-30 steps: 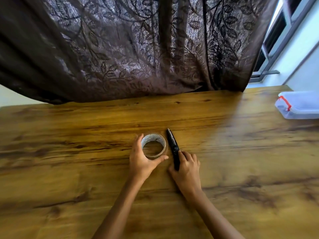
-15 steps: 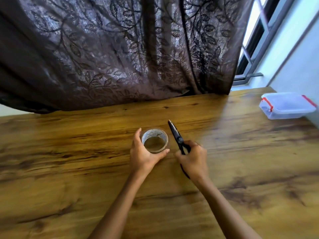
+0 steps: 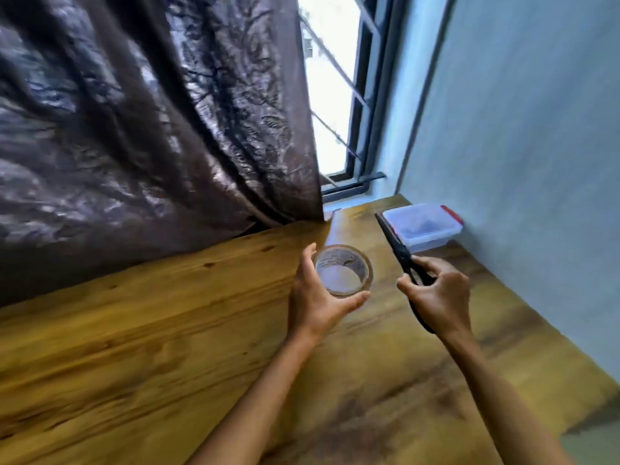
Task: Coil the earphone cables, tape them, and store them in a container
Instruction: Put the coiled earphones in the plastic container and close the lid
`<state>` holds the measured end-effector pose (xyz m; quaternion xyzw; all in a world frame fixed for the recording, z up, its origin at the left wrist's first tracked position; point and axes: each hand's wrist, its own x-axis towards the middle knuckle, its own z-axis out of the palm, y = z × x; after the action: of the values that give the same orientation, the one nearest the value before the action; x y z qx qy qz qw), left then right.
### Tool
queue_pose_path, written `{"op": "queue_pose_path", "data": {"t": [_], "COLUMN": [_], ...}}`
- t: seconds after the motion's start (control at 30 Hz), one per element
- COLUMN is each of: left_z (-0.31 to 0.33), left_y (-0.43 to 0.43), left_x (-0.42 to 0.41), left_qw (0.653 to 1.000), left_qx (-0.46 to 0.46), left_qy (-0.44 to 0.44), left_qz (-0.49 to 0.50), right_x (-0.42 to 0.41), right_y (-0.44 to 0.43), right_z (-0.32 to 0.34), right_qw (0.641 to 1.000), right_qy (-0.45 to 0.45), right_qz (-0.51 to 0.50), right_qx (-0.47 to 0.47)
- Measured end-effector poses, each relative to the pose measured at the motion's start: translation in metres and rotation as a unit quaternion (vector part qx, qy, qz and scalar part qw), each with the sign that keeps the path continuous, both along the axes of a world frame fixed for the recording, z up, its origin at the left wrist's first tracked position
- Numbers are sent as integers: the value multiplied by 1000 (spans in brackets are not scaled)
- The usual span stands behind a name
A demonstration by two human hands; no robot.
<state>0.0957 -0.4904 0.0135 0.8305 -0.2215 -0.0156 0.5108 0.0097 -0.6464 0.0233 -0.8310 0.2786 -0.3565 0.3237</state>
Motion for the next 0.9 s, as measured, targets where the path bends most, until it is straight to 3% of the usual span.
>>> {"op": "queue_pose_path", "data": {"t": [0.37,0.9], "left_z": [-30,-63], "left_y": [-133,-190], "left_x": [-31,-53], "left_qw": [994,996], "left_qx": [30,32], "left_qy": [53,73], "left_qz": [-91,-36], "right_x": [-54,-47], "right_y": [-143,-176], "right_z": [-63,-93], "right_qw": [991,984], "right_qy": [80,147], "right_qz": [-109,-96], "right_qx": [-12,-45]}}
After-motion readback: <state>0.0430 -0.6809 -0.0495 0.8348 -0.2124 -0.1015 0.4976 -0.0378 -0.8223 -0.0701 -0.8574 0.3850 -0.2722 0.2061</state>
